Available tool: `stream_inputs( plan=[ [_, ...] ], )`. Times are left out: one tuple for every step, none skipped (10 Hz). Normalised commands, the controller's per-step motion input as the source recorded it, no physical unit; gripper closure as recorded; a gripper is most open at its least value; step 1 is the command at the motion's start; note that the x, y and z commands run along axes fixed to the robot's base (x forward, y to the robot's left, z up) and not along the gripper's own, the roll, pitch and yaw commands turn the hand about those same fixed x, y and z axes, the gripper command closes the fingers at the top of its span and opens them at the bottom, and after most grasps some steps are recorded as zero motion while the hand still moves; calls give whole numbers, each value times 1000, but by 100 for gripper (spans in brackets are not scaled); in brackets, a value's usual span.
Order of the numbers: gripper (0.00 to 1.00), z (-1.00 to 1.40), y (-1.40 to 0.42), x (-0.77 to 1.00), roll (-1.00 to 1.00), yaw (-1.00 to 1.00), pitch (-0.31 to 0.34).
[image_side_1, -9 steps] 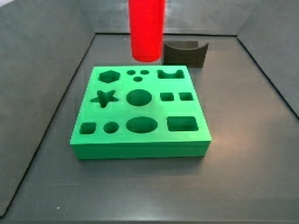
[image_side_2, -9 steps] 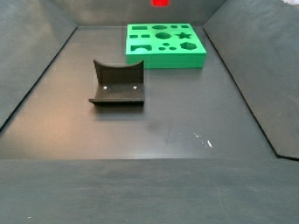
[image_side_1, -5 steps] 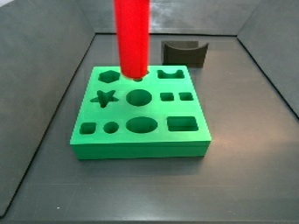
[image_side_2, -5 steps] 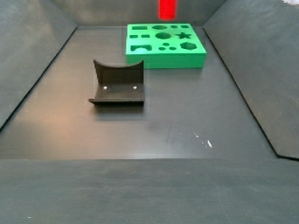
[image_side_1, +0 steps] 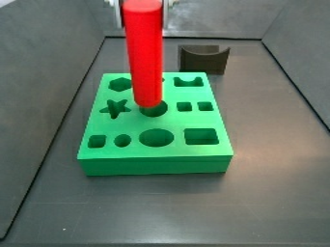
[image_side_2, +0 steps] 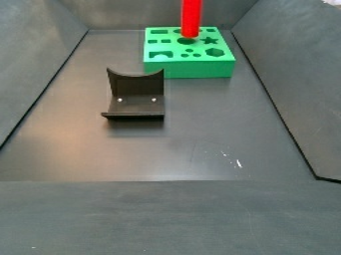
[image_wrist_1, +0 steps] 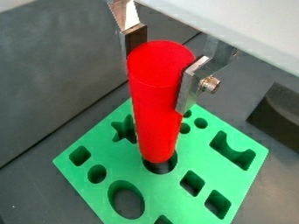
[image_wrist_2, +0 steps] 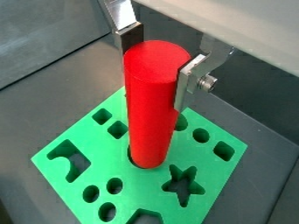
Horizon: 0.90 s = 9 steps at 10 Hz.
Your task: Insert the round object.
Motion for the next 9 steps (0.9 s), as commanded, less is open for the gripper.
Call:
stream_inputs(
  plan=[
    [100, -260, 0, 83, -159, -129, -54],
    [100, -240, 0, 169, -110, -146, 0],
    [100, -254, 0, 234, -27, -89, 0],
    [100, -237, 0, 220, -31, -80, 0],
    [100, -174, 0, 229, -17, -97, 13],
    [100, -191, 0, 220, -39, -126, 13],
    [100, -146, 57, 17, -20, -123, 0],
    [100, -83, 89, -131, -27, -17, 0],
    [100, -86, 71, -283, -123, 0, -54]
  ],
)
